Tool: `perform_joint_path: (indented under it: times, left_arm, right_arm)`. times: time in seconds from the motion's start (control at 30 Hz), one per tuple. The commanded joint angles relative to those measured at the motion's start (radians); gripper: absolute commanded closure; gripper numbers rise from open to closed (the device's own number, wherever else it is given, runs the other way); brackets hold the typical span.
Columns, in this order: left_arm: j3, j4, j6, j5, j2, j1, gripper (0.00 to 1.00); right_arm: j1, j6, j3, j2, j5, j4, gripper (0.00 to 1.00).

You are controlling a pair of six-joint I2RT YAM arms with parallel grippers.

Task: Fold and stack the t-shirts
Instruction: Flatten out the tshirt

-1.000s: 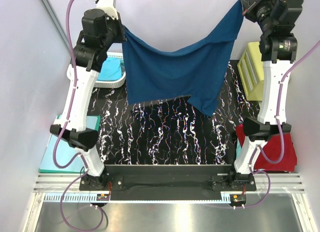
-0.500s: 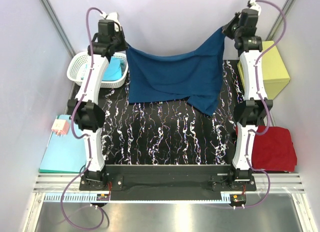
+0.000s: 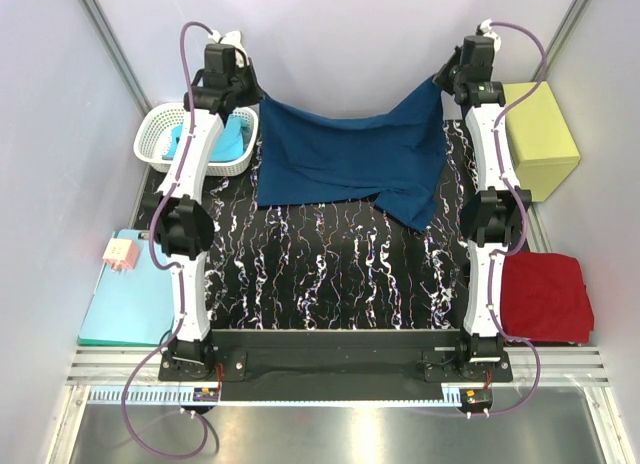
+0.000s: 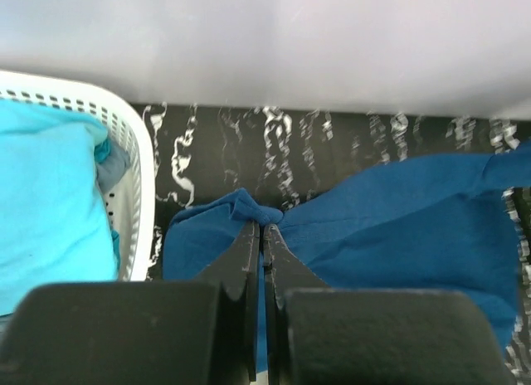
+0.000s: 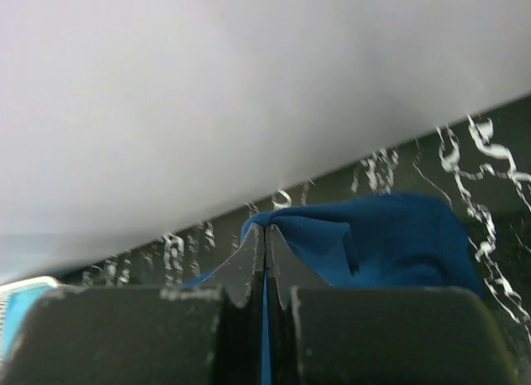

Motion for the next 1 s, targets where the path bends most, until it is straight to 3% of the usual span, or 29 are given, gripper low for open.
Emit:
perform_joint_path:
  times: [0.0, 0.17, 0.3, 0.53, 0.8, 0.97]
  left_arm:
    - [0.073, 0.106, -0.028, 0.033, -0.211, 0.006, 1.00]
    - [-0.017, 0.085, -0.025, 0.032, -0.324, -0.021, 1.00]
    - [-0.111, -0.001, 0.071, -0.036, -0.407, -0.098, 1.00]
    - [-0.420, -0.039, 0.151, -0.260, -0.645, -0.311, 1.00]
    - [-0.833, -0.072, 0.015, -0.321, -0.927, -0.373, 1.00]
    - [-1.065, -0.104, -0.083, -0.324, -1.087, -0.425, 1.00]
  right_arm:
    - [0.008, 0.013, 0.118, -0.158, -0.013, 0.090, 1.00]
    - [0.010, 0.000, 0.013, -0.307, -0.009, 0.044, 1.00]
    - [0.018, 0.010, -0.243, -0.416, -0.007, -0.019, 1.00]
    - [0.249, -0.105, -0.742, -0.748, 0.246, 0.001, 1.00]
    - [0.392, -0.006, -1.279, -1.115, 0.410, -0.100, 1.00]
    - [0.487, 0.124, -1.409, -1.274, 0.470, -0.293, 1.00]
